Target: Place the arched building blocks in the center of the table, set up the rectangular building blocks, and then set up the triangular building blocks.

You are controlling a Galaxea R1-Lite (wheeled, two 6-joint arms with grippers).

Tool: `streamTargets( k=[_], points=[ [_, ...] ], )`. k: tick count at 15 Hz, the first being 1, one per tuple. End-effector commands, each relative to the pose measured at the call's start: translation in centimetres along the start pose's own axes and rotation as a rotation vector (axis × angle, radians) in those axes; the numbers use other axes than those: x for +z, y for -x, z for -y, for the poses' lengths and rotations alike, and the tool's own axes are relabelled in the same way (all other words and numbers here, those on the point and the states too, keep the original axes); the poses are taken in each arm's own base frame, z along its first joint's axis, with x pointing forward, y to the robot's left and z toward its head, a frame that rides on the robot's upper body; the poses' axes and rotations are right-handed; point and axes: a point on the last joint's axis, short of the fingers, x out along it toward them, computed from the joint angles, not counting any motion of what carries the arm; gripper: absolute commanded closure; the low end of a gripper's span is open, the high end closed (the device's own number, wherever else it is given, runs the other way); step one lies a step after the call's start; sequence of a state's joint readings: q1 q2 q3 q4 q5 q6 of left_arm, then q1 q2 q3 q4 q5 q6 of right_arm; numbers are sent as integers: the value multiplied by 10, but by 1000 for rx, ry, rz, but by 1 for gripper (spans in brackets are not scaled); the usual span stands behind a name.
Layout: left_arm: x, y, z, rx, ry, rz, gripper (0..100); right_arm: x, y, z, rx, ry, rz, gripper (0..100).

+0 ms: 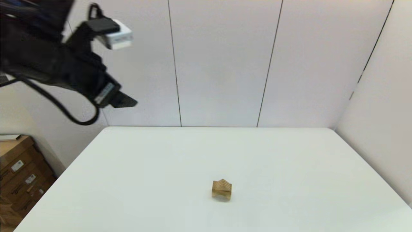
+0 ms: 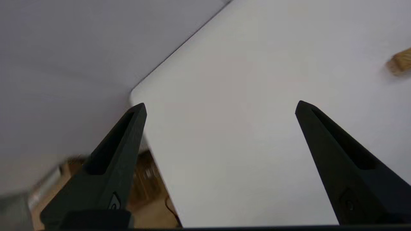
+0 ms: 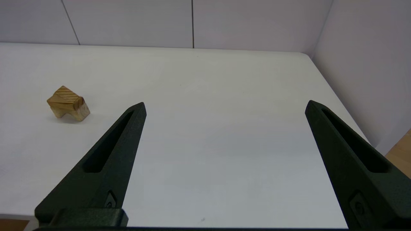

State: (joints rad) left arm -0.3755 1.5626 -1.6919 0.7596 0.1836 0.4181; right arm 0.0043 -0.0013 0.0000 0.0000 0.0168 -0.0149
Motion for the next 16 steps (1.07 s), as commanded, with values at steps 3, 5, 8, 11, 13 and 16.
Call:
streamTargets(
  k=[3,5,8,11,13,16],
  points=[
    [-147,157,23,378,418,236,0,0,0,0,0,0,0,0],
    [-184,172,50,417,473,333,0,0,0,0,0,0,0,0],
    [-230,176,81,434,478,383,0,0,0,0,2,0,0,0],
    [-262,169,103,453,485,415,0,0,0,0,0,0,0,0],
    [-274,161,113,473,487,411,0,0,0,0,0,0,0,0],
    [-295,139,128,438,453,477,0,0,0,0,0,0,0,0]
  ],
)
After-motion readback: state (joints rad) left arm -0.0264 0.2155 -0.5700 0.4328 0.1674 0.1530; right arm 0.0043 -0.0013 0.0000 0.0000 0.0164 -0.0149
